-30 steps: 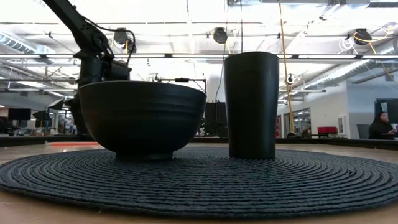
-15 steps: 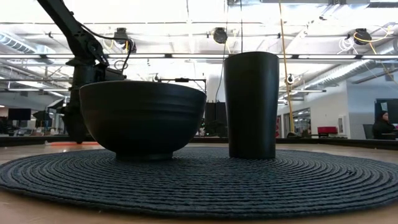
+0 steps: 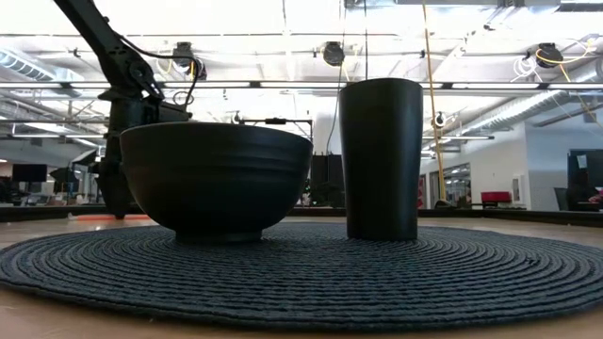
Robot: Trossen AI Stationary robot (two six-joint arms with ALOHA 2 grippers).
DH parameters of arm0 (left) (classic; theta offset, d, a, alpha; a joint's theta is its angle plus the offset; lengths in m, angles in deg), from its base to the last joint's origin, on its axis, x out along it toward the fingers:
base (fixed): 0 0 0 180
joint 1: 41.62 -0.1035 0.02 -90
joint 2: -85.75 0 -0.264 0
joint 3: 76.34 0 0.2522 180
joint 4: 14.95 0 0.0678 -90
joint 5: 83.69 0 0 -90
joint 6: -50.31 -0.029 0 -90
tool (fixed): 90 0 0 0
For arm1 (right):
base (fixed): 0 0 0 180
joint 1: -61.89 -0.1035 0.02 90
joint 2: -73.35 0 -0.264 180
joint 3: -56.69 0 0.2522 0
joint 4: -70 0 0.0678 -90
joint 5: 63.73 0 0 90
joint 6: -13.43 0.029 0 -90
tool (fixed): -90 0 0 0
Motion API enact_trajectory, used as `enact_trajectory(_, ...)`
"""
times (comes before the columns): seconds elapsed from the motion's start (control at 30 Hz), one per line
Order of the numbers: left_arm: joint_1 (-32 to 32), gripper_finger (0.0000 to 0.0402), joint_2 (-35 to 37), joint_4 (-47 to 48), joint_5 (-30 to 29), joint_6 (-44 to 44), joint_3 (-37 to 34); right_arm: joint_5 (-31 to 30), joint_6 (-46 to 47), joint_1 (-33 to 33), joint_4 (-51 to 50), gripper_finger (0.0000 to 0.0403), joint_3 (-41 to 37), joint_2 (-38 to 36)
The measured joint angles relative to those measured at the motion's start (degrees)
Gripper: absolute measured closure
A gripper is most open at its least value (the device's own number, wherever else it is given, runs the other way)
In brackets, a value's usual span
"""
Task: Pick & Place Utensil
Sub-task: Put the orange straw into the black cup
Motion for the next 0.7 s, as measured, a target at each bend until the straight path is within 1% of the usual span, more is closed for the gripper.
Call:
enact_trajectory(0.2, 0.0, 0.0333, -0.1, -0.5, 0.7, 0.0, -0.2, 0.1, 0.1, 0.0, 0.9, 0.0264, -0.9, 0.0)
enact_trajectory(0.4, 0.0, 0.0390, 0.0, -2.2, 1.0, -0.6, -0.9, 0.2, 0.4, 0.0, 0.8, 0.0264, -0.9, 0.0)
enact_trajectory(0.7, 1.7, 0.0397, 0.0, -2.8, -1.0, -2.8, -1.6, 0.2, 0.4, 0.0, 0.8, 0.0264, -0.9, 0.0)
